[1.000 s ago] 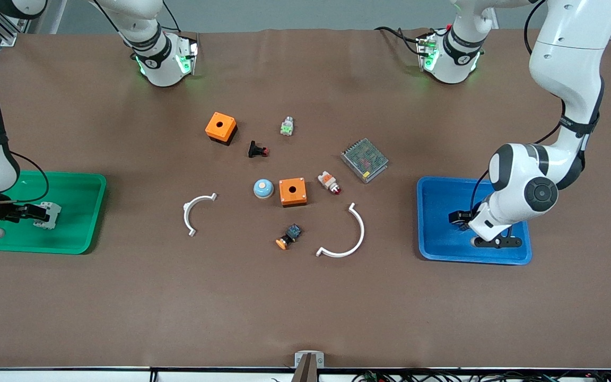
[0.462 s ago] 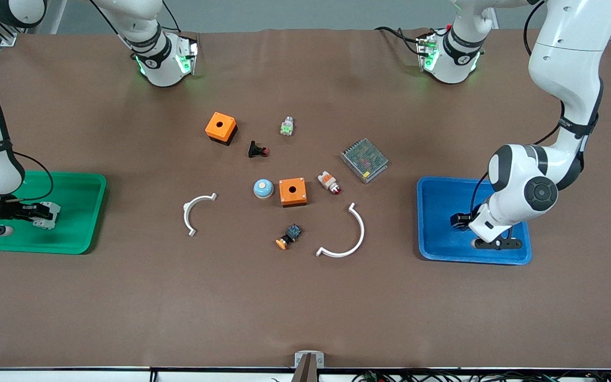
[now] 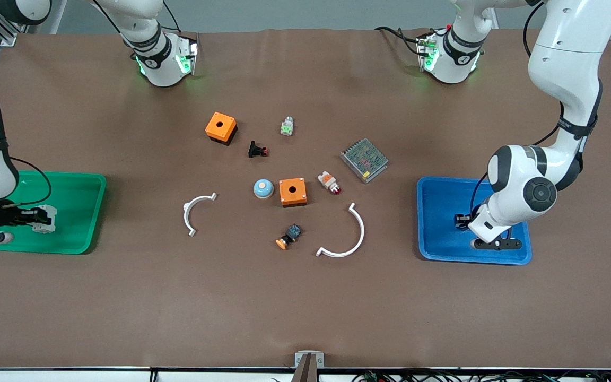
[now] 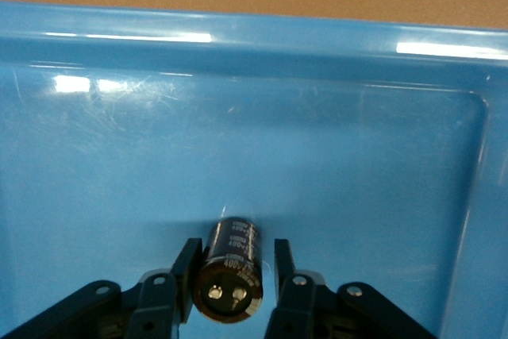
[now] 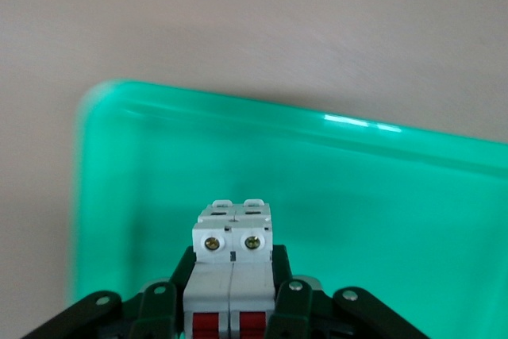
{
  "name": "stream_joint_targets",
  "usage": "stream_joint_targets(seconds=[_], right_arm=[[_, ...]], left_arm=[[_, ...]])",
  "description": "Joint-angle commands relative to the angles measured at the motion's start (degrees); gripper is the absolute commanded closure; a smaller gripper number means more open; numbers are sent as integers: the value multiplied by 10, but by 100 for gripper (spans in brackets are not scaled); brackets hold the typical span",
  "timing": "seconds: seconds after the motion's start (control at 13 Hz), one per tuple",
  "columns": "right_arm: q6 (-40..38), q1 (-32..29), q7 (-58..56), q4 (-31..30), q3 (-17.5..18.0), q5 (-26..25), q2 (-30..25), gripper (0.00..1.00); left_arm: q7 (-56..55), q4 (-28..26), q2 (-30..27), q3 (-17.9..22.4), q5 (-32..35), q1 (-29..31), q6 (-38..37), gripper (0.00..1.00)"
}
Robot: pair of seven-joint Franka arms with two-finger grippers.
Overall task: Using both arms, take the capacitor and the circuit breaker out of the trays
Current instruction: 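Carry the capacitor and the breaker toward the table middle with both grippers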
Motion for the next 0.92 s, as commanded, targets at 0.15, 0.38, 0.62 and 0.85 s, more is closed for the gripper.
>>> stream_joint_targets(seconds=[0.15, 0.38, 0.62, 0.85], right_arm=[[-130, 140, 204, 2, 0, -6, -88, 99], [-66, 264, 372, -51, 0, 23, -107, 99], [54, 382, 531, -106, 0, 23, -103, 99], [139, 450, 618, -116, 0, 22, -63, 99]], left_arm=[[3, 10, -1, 1, 10, 1, -2, 77], [-7, 11, -17, -1, 10, -1, -6, 82], [-67, 49, -36, -1, 9, -41, -104, 83], [-179, 119, -35, -1, 8, -116, -210, 83]])
